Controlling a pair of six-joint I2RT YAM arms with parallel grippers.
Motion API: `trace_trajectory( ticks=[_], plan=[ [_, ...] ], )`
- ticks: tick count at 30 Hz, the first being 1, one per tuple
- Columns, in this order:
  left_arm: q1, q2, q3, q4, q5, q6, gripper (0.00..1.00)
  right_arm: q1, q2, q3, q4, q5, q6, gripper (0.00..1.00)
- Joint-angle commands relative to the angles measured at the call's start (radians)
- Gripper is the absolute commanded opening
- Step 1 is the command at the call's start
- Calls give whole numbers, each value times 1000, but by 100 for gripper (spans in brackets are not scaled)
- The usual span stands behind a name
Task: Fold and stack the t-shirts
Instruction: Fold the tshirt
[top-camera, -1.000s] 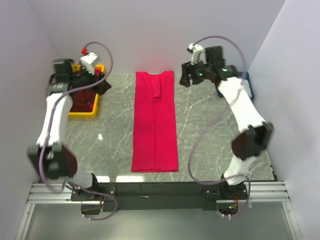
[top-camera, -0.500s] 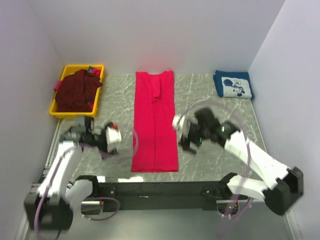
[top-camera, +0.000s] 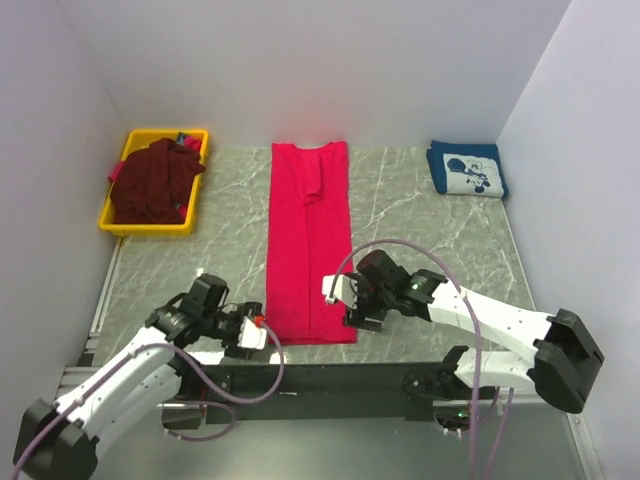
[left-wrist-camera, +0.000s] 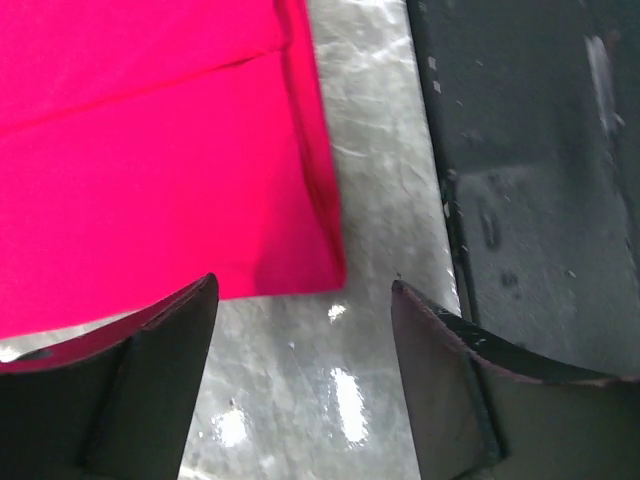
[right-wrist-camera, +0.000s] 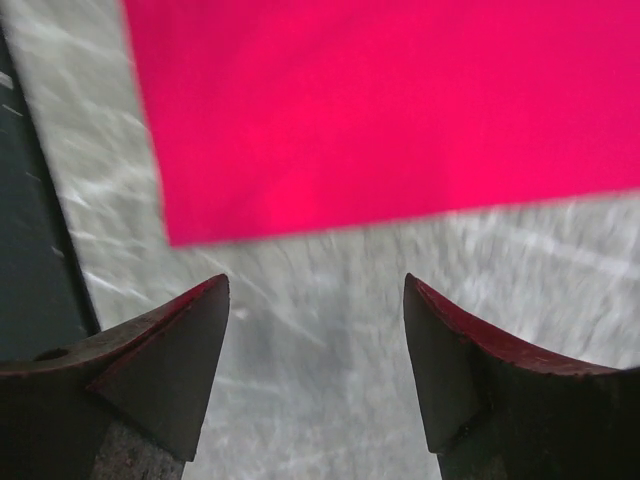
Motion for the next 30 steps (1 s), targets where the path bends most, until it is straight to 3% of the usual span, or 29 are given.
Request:
trace_trajectory(
  ticks=[1,8,15,30],
  plan=[
    [-22,68,59,134,20,-106,74,59,-64,-5,75,-60,7,76],
    [-81,119,53,140,-23,-65,61,105,-49,-46,74,-103,-78,67],
    [-146,110,28,145,-82,-47,57,186,7,-94,193,-41,-10,57],
    [-181,133,-12,186,-132,-88,54,248,129,-154,270,25,2,54]
  ],
)
